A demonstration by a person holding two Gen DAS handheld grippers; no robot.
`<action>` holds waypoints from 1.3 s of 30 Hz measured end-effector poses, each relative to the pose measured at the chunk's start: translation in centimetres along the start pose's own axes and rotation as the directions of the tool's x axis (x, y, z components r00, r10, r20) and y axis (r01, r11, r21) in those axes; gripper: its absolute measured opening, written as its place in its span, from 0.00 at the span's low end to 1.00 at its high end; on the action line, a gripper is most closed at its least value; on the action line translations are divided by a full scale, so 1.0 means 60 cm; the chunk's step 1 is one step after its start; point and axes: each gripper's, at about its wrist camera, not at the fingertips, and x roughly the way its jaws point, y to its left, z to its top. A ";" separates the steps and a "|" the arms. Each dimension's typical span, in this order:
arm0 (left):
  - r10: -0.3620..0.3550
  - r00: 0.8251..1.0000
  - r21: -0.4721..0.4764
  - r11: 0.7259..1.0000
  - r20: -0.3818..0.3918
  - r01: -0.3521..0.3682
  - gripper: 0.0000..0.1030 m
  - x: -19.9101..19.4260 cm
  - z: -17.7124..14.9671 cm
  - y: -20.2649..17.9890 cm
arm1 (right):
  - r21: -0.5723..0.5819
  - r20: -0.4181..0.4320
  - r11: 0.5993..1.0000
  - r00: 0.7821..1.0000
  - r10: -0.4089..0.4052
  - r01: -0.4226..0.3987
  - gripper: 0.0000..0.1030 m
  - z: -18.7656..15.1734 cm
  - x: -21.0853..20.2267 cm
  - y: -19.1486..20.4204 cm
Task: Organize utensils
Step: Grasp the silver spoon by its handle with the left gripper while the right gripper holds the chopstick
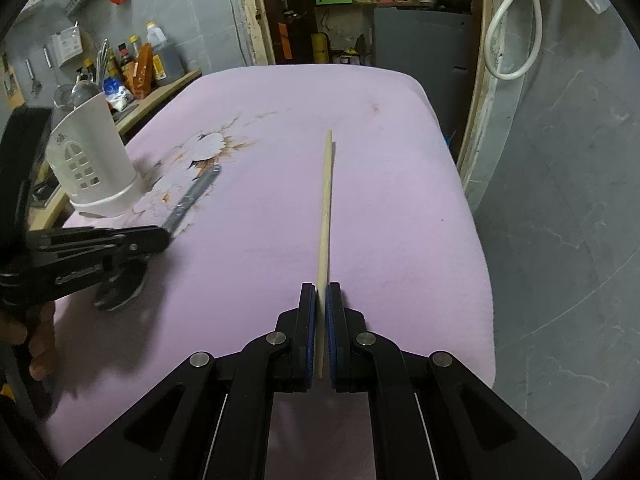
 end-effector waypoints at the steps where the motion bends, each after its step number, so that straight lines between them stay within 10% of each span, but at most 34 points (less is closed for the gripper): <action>1: -0.002 1.000 -0.016 1.000 0.004 0.002 0.03 -0.005 -0.004 0.007 | -0.004 -0.004 1.000 1.000 0.005 -0.005 0.03 0.000 0.000 0.002; 17: -0.027 0.998 -0.065 0.998 -0.060 0.023 0.06 -0.010 0.018 0.027 | -0.082 -0.011 0.995 0.999 0.050 -0.050 0.18 0.076 0.047 0.008; 23: 0.026 0.995 -0.021 0.999 -0.098 -0.028 0.32 -0.003 0.040 0.030 | -0.082 -0.040 0.994 0.997 0.067 -0.070 0.22 0.117 0.090 0.003; 31: 0.144 0.983 0.127 0.984 -0.116 -0.129 0.32 0.018 0.045 -0.004 | -0.085 -0.080 0.994 0.995 0.061 -0.068 0.22 0.141 0.117 0.002; 39: 0.131 0.985 0.134 0.984 -0.110 -0.116 0.07 0.008 0.046 -0.007 | -0.040 -0.118 0.996 0.991 0.070 -0.075 0.04 0.145 0.114 0.003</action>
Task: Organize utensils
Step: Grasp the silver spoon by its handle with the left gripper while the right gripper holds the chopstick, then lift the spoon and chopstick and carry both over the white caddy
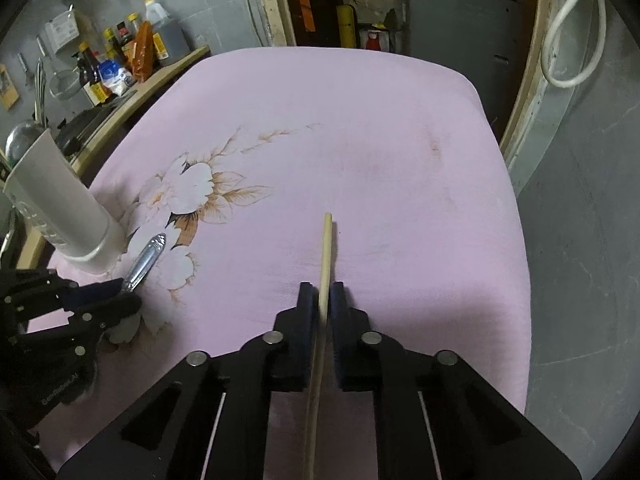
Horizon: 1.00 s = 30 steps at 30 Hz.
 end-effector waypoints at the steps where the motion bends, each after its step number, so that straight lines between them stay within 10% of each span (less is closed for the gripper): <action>1: -0.036 0.999 -0.028 0.999 0.012 0.036 0.07 -0.003 -0.001 0.007 | 0.008 0.007 1.000 1.000 0.004 -0.004 0.03 -0.002 -0.003 -0.001; 5: -0.145 0.982 -0.116 0.980 0.123 0.159 0.07 -0.048 -0.024 0.048 | 0.035 0.062 0.998 0.997 0.048 -0.050 0.03 -0.018 -0.028 -0.003; 13: -0.143 0.949 -0.142 0.972 0.280 0.188 0.07 -0.105 -0.070 0.065 | 0.038 0.216 0.994 0.972 0.091 -0.101 0.03 -0.047 -0.086 0.021; 30: -0.128 0.921 -0.143 0.971 0.369 0.192 0.07 -0.121 -0.107 0.051 | 0.033 0.290 0.991 0.950 0.118 -0.133 0.03 -0.058 -0.124 0.051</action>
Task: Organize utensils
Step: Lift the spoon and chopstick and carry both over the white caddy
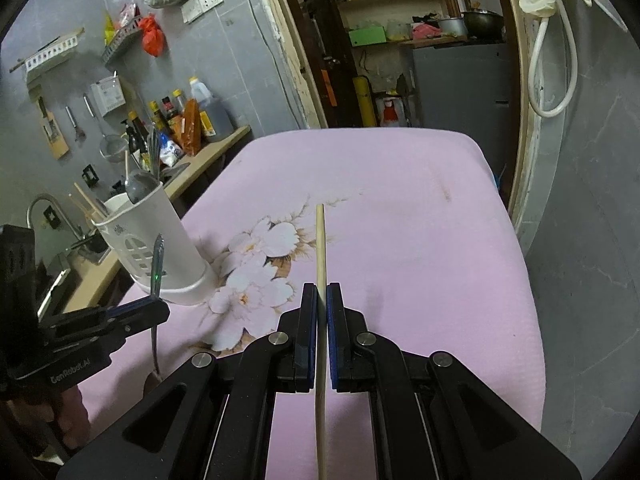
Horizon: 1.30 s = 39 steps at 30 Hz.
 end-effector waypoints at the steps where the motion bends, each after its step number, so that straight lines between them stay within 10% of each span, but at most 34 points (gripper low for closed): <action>1: 0.004 1.000 0.004 1.000 0.015 -0.004 0.07 -0.006 -0.002 0.001 | -0.001 0.012 1.000 1.000 0.004 -0.004 0.03 0.001 -0.003 0.004; 39: -0.037 0.981 0.084 0.996 0.192 0.021 0.00 -0.110 0.044 0.046 | -0.069 0.206 0.997 0.978 0.035 -0.021 0.03 0.056 -0.047 0.159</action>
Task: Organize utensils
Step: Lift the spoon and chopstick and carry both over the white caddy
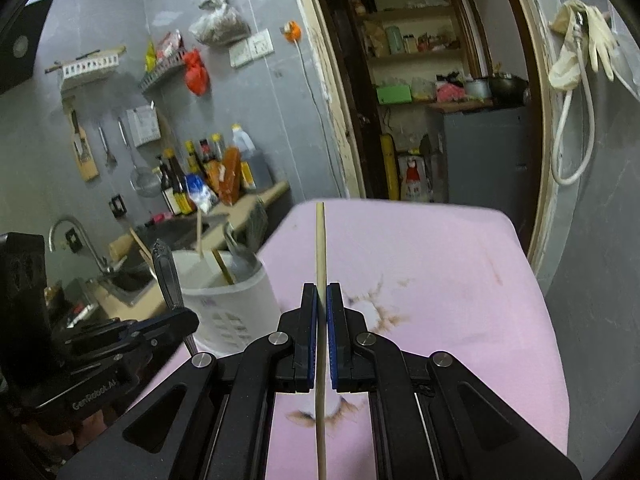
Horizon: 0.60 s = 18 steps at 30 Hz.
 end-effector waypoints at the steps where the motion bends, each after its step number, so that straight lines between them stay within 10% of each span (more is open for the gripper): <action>1: -0.001 1.000 0.003 1.000 0.005 0.001 0.00 -0.005 0.008 0.003 | -0.002 0.023 1.000 1.000 0.005 -0.005 0.03 0.009 -0.002 0.008; 18: 0.071 0.978 -0.073 0.996 0.194 -0.058 0.00 -0.088 0.139 0.139 | -0.003 0.312 0.995 0.945 0.096 -0.100 0.03 0.116 0.025 0.113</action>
